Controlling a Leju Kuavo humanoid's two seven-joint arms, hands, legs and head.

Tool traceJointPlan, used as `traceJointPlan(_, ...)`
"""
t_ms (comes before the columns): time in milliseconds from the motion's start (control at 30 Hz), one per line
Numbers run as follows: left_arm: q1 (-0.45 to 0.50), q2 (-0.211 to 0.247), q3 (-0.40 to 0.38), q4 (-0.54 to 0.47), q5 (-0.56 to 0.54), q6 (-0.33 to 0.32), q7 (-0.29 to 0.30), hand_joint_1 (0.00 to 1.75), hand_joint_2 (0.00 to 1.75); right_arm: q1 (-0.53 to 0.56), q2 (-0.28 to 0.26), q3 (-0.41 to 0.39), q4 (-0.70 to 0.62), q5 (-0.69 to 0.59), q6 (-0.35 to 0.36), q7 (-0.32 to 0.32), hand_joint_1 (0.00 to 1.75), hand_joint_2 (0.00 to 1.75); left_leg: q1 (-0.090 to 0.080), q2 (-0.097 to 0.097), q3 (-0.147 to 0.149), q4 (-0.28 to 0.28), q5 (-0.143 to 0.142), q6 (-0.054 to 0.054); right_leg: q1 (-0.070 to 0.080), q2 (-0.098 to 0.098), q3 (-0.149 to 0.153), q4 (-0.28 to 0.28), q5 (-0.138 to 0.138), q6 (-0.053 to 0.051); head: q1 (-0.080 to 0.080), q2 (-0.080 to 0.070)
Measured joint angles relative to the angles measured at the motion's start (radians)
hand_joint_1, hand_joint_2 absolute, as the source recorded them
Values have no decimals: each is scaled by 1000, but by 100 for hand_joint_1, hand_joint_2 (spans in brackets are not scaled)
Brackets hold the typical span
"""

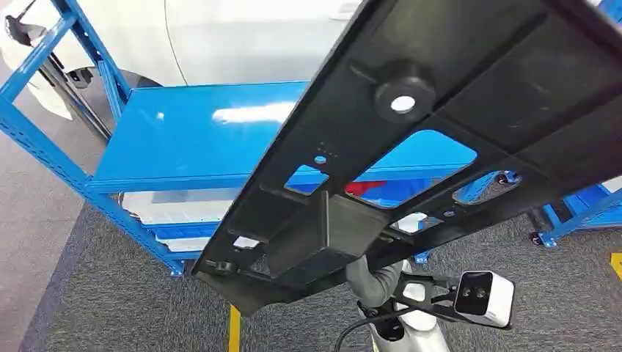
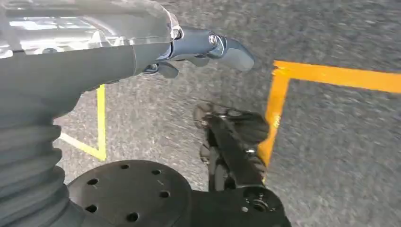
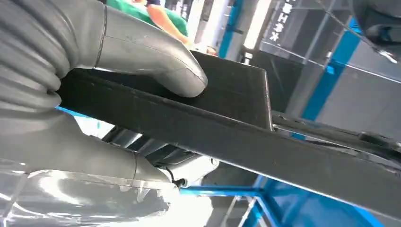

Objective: Take the parts from the cabinet and place them on the table.

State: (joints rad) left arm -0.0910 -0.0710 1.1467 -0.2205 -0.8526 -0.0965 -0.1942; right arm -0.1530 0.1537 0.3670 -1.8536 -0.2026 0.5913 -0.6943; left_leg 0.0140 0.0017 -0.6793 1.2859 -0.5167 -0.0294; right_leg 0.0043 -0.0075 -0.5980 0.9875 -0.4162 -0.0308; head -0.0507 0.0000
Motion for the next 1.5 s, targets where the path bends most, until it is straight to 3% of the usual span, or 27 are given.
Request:
traceJointPlan(67,-1,0,0,0,-2,0,4,0,175,0,-4,-1,3,2,1,0,175,175,-2,0,131,-168,45,12,2,1,-27,10,16,4,0,0)
traceJointPlan(100,-3,1,0,0,-3,0,5,0,175,1,-5,-1,3,3,1,0,175,175,-6,0,196,-264,5,21,4,1,-34,16,22,9,0,0)
traceJointPlan(133,-4,1,0,0,-3,0,5,0,175,0,-5,-2,4,2,1,0,175,175,-10,-1,218,-311,-5,22,5,0,-37,19,27,15,0,0)
traceJointPlan(233,-2,-1,0,0,-4,0,6,0,175,1,-8,-2,6,4,1,0,175,175,-15,-1,201,-304,11,39,1,-1,-36,13,50,34,0,0)
traceJointPlan(267,-1,-5,0,1,-4,0,7,0,175,1,-10,-2,8,4,1,0,175,175,-6,5,194,-311,27,46,0,1,-41,20,43,41,0,0)
traceJointPlan(333,-3,-5,0,1,-4,0,7,0,175,1,-12,-4,8,4,1,0,175,175,-7,7,168,-311,47,59,-4,5,-75,103,-66,52,0,0)
traceJointPlan(400,-3,-5,0,1,-3,0,7,0,175,2,-14,-4,9,4,1,0,175,175,-8,7,138,-309,72,60,-9,6,-122,269,-175,62,0,0)
traceJointPlan(433,-2,-5,0,1,-3,0,7,0,175,2,-16,-4,11,4,1,0,175,175,-9,8,121,-307,83,58,-11,6,-130,324,-187,64,0,0)
traceJointPlan(467,-2,-5,0,1,-3,0,7,0,175,3,-18,-4,14,4,1,0,175,175,-9,8,104,-303,94,56,-11,6,-119,340,-166,65,0,0)
traceJointPlan(500,-2,-5,0,1,-3,0,7,0,175,3,-19,-4,16,5,1,0,175,175,-9,8,89,-299,102,54,-12,5,-89,314,-129,64,0,0)
traceJointPlan(567,-2,-9,0,1,-3,-2,11,0,175,3,-19,-4,21,7,-2,0,175,175,-9,7,65,-290,115,49,-11,6,25,163,-71,57,0,0)
traceJointPlan(600,-2,-13,0,1,-3,-1,14,0,175,1,-19,-3,24,8,-5,0,175,175,-9,6,58,-285,121,46,-9,6,95,58,-89,48,0,0)
traceJointPlan(633,-3,-16,0,1,-3,1,14,0,175,0,-19,-2,28,8,-6,0,175,175,-14,5,50,-281,126,40,-3,6,128,-7,-113,41,0,0)
traceJointPlan(733,-1,-18,0,1,-3,10,16,0,175,0,-19,2,40,5,-13,0,175,175,-9,6,49,-288,150,22,3,7,111,3,-96,23,0,0)
traceJointPlan(767,-1,-18,0,1,-4,12,16,0,175,1,-19,2,43,0,-13,0,175,175,-12,5,44,-288,151,16,-5,6,108,-6,-86,12,0,0)
traceJointPlan(800,0,-16,0,1,-6,17,15,0,175,2,-19,1,46,-6,-5,0,175,175,-7,3,35,-270,123,12,-7,2,101,-9,-77,6,0,0)
traceJointPlan(833,1,-15,0,1,-6,20,13,0,175,4,-19,0,47,-15,10,0,175,175,-7,2,16,-218,63,7,-8,2,90,-9,-68,-4,0,0)
traceJointPlan(900,2,-12,0,1,-6,26,9,0,175,16,-18,-11,47,-20,47,0,175,175,-3,3,-33,-65,-40,-2,-7,2,69,-8,-52,-5,0,0)
traceJointPlan(933,2,-10,0,1,-7,28,8,0,175,23,-16,-20,47,-18,58,0,175,175,-2,3,-51,1,-59,-6,-6,1,58,-7,-44,-5,0,0)
traceJointPlan(1000,3,5,0,1,-7,29,8,0,175,37,-11,-35,47,-9,72,0,175,175,0,3,-28,15,-19,-9,-7,1,39,-3,-31,-1,0,0)
traceJointPlan(1067,2,22,0,0,-7,30,8,0,175,40,-3,-47,47,-9,76,0,175,175,0,3,87,-147,42,-6,-8,2,25,5,-24,4,0,0)
traceJointPlan(1100,0,29,0,0,-7,30,8,0,175,40,3,-50,45,-8,79,0,175,175,0,3,152,-241,48,-2,-8,2,22,11,-23,7,0,0)
traceJointPlan(1133,-3,36,0,0,-8,30,7,0,175,40,8,-55,42,-2,79,0,175,175,-5,1,189,-297,25,6,-1,2,15,16,-21,13,0,0)
traceJointPlan(1300,-1,48,-1,0,-32,31,-9,0,175,54,26,-63,7,29,39,0,175,175,3,4,172,-308,42,37,-3,5,6,29,-21,41,0,0)
traceJointPlan(1333,-3,51,-2,0,-39,35,-14,0,175,56,27,-63,-6,33,28,0,175,175,3,5,166,-308,47,45,-3,6,-14,69,-57,47,0,0)
traceJointPlan(1433,-3,55,-3,0,-42,68,-29,0,175,74,25,-65,-31,37,11,-1,175,175,-1,10,149,-305,56,50,-9,6,-119,309,-171,58,0,0)
traceJointPlan(1500,-3,56,-3,0,-36,82,-31,0,175,78,20,-66,-31,36,15,-1,175,175,-2,18,143,-300,57,50,-10,6,-117,319,-151,58,0,0)
